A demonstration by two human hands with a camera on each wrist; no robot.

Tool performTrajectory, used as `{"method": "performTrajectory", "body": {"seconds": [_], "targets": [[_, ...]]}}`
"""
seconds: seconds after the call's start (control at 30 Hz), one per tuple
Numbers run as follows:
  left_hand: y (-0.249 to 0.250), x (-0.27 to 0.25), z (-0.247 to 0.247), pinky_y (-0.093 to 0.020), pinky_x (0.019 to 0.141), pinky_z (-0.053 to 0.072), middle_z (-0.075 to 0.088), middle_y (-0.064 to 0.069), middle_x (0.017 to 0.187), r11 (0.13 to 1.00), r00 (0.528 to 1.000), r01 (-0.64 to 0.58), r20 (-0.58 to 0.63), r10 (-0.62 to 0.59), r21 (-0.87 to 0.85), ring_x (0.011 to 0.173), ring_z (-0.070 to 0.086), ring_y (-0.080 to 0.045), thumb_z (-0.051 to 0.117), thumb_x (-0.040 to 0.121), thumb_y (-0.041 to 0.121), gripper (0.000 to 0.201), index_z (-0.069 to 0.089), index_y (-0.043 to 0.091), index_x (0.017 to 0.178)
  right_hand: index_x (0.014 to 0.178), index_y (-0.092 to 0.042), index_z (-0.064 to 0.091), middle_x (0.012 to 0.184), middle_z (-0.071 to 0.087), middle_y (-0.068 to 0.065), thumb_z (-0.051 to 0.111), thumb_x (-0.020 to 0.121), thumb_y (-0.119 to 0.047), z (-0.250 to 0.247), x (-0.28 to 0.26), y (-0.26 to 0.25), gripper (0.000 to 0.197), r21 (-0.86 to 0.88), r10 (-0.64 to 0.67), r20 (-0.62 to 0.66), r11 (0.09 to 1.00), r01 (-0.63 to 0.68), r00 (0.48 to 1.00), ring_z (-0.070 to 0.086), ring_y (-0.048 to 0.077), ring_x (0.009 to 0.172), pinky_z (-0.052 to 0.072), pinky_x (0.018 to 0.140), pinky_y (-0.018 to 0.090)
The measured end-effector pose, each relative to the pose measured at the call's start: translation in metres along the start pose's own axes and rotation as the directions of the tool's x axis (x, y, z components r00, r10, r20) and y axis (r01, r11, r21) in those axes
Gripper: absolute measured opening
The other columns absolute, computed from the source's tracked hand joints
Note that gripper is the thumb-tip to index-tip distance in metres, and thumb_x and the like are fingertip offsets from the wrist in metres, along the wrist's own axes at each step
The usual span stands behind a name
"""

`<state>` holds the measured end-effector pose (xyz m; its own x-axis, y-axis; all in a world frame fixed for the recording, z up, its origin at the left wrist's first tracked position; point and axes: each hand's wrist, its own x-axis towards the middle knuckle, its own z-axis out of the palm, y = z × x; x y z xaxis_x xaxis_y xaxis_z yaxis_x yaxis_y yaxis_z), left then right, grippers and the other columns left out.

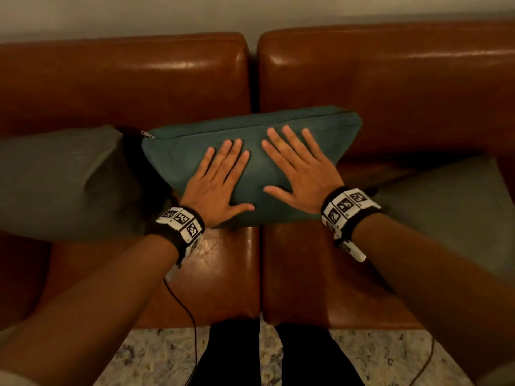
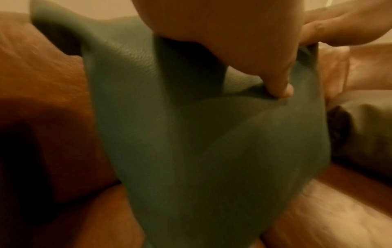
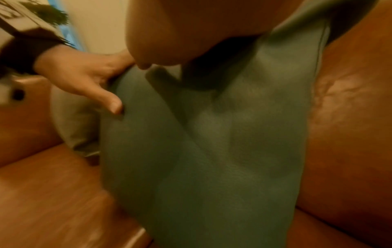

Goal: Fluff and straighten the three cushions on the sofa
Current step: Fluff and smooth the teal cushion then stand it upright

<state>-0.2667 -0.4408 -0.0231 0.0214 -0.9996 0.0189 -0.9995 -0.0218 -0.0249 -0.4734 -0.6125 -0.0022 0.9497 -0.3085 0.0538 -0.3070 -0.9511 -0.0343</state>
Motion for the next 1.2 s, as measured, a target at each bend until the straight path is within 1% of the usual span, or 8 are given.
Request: {"method": "performTrajectory", "body": {"seconds": [0.37, 0.47, 0.57, 0.6, 0.7, 0.87, 1.03, 1.2], "targets": [[-0.102, -0.007, 0.024, -0.051, 0.129, 0.004, 0.006, -0.013, 0.172, 0.998, 0.999, 0.004, -0.045, -0.002, 0.06, 0.16, 0.005, -0.031, 0.029, 0.096, 0.08, 0.099, 0.005, 0.012, 0.165, 0.164, -0.009, 0.021, 0.171, 0.019, 0.012, 0.041, 0.093, -0.081, 0.023, 0.014, 0.068, 0.103, -0.06, 0.12, -0.119, 0.99, -0.128, 0.986, 0.016, 0.032, 0.159, 0.019, 0.127, 0.051], [-0.107, -0.019, 0.024, -0.048, 0.128, -0.008, 0.002, -0.016, 0.172, 0.976, 0.979, 0.202, -0.056, -0.198, 0.076, 0.159, -0.007, -0.03, 0.022, 0.104, 0.068, 0.086, -0.004, 0.013, 0.164, 0.165, -0.008, 0.015, 0.172, 0.013, 0.012, 0.036, 0.094, -0.083, 0.023, 0.008, 0.075, 0.105, -0.082, 0.202, -0.097, 0.974, -0.211, 0.974, 0.012, 0.031, 0.16, 0.013, 0.129, 0.05], [-0.073, -0.035, 0.027, -0.056, 0.127, -0.005, 0.008, -0.03, 0.168, 0.889, 0.883, 0.457, -0.129, -0.451, 0.024, 0.156, 0.004, -0.047, 0.029, 0.111, 0.049, 0.074, 0.003, 0.002, 0.163, 0.165, -0.008, 0.017, 0.17, 0.015, 0.019, 0.037, 0.1, -0.075, 0.03, 0.0, 0.052, 0.095, -0.103, 0.328, -0.195, 0.93, -0.352, 0.924, 0.016, 0.036, 0.158, 0.012, 0.127, 0.058], [-0.055, -0.041, 0.03, -0.056, 0.127, -0.005, 0.01, -0.032, 0.167, 0.894, 0.883, 0.447, -0.153, -0.443, -0.012, 0.155, 0.006, -0.048, 0.034, 0.11, 0.045, 0.073, 0.008, 0.0, 0.162, 0.164, -0.009, 0.018, 0.168, 0.019, 0.022, 0.042, 0.104, -0.064, 0.034, -0.005, 0.037, 0.085, -0.092, 0.317, -0.252, 0.933, -0.348, 0.914, 0.021, 0.038, 0.157, 0.013, 0.126, 0.06], [0.006, -0.048, 0.048, -0.048, 0.128, -0.01, 0.004, -0.017, 0.17, 0.988, 0.978, 0.14, -0.145, -0.148, -0.061, 0.159, -0.007, -0.037, 0.045, 0.098, 0.06, 0.092, 0.01, 0.007, 0.163, 0.162, -0.009, 0.019, 0.165, 0.026, 0.02, 0.057, 0.104, -0.024, 0.052, -0.021, -0.019, 0.072, -0.023, 0.152, -0.34, 0.985, -0.17, 0.928, 0.027, 0.035, 0.154, 0.014, 0.125, 0.059], [0.017, -0.028, 0.078, -0.045, 0.127, -0.012, -0.022, -0.007, 0.171, 0.993, 0.991, 0.038, -0.131, -0.024, 0.109, 0.158, -0.019, -0.024, 0.076, 0.063, 0.077, 0.146, -0.008, 0.013, 0.164, 0.161, -0.015, 0.03, 0.167, 0.023, 0.009, 0.054, 0.098, -0.06, 0.072, -0.013, -0.035, 0.081, -0.044, 0.107, -0.28, 0.991, -0.125, 0.954, 0.023, 0.033, 0.155, 0.006, 0.127, 0.056], [-0.034, -0.009, 0.083, -0.04, 0.128, -0.009, -0.019, -0.004, 0.172, 0.985, 0.985, -0.063, -0.148, 0.087, 0.161, 0.159, -0.015, -0.021, 0.051, 0.074, 0.094, 0.13, 0.0, 0.015, 0.165, 0.16, -0.021, 0.039, 0.165, 0.032, 0.006, 0.051, 0.093, -0.075, 0.073, -0.002, 0.024, 0.086, -0.218, -0.058, -0.313, 0.976, -0.012, 0.948, 0.029, 0.029, 0.153, 0.018, 0.125, 0.051], [-0.044, -0.015, 0.091, -0.042, 0.129, -0.006, -0.013, -0.004, 0.173, 0.977, 0.982, -0.014, -0.182, 0.054, 0.214, 0.16, -0.011, -0.022, 0.04, 0.08, 0.095, 0.12, 0.006, 0.017, 0.166, 0.164, -0.02, 0.026, 0.169, 0.026, 0.008, 0.05, 0.09, -0.082, 0.066, -0.033, 0.076, 0.099, -0.254, 0.058, -0.24, 0.96, -0.12, 0.969, 0.025, 0.034, 0.156, 0.022, 0.122, 0.064]]}}
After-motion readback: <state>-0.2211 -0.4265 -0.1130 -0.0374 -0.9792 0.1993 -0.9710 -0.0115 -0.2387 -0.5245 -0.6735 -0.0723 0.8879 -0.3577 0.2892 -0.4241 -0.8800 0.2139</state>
